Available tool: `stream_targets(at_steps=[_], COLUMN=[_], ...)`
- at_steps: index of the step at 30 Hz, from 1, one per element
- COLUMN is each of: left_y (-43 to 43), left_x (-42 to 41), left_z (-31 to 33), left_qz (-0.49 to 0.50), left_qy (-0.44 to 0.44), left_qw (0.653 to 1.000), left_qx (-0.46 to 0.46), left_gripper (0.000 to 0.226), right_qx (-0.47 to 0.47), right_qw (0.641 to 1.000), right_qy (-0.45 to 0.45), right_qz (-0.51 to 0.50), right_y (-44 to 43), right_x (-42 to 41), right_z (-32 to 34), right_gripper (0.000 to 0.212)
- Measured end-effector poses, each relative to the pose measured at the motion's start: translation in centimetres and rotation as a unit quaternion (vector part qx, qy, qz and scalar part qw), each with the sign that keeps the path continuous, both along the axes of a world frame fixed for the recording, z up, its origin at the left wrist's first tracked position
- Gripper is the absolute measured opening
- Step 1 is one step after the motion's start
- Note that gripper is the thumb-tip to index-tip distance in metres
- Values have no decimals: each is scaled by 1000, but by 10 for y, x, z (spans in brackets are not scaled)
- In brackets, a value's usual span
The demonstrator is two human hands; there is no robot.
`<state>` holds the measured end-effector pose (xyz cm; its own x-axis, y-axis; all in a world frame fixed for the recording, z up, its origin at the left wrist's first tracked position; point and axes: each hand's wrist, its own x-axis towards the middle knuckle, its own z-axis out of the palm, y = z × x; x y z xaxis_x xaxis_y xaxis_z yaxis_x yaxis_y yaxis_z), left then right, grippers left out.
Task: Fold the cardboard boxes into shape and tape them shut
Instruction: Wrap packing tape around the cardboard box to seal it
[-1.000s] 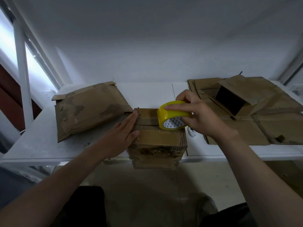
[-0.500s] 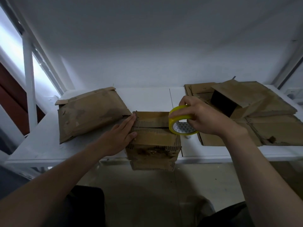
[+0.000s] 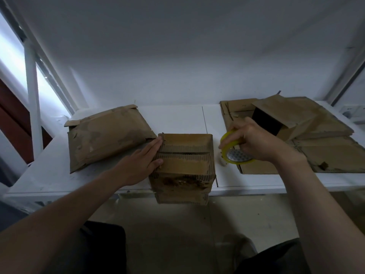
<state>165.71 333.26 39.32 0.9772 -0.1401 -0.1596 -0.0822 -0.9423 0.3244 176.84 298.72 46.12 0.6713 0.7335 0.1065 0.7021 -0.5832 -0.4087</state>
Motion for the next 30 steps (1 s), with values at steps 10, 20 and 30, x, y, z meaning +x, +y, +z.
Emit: stream_targets(at_steps=[10,20,30], left_y=[-5,-2,0], left_x=[-4,1,-3], left_z=[-12,-24,-20], left_qz=[46,113,129], left_qy=[-16,28,19], left_qw=[993,983,977], left_qx=[-103,-142,-167], left_gripper=[79,75,39], right_qx=[18,-36,-46], right_qw=[998,999,998], right_qy=[-67,-18,28], right_qz=[6,-21,-26], right_y=[-15,-5,9], right_x=[6,2,-7], right_z=[-30,-50,-55], right_gripper=[60,71,47])
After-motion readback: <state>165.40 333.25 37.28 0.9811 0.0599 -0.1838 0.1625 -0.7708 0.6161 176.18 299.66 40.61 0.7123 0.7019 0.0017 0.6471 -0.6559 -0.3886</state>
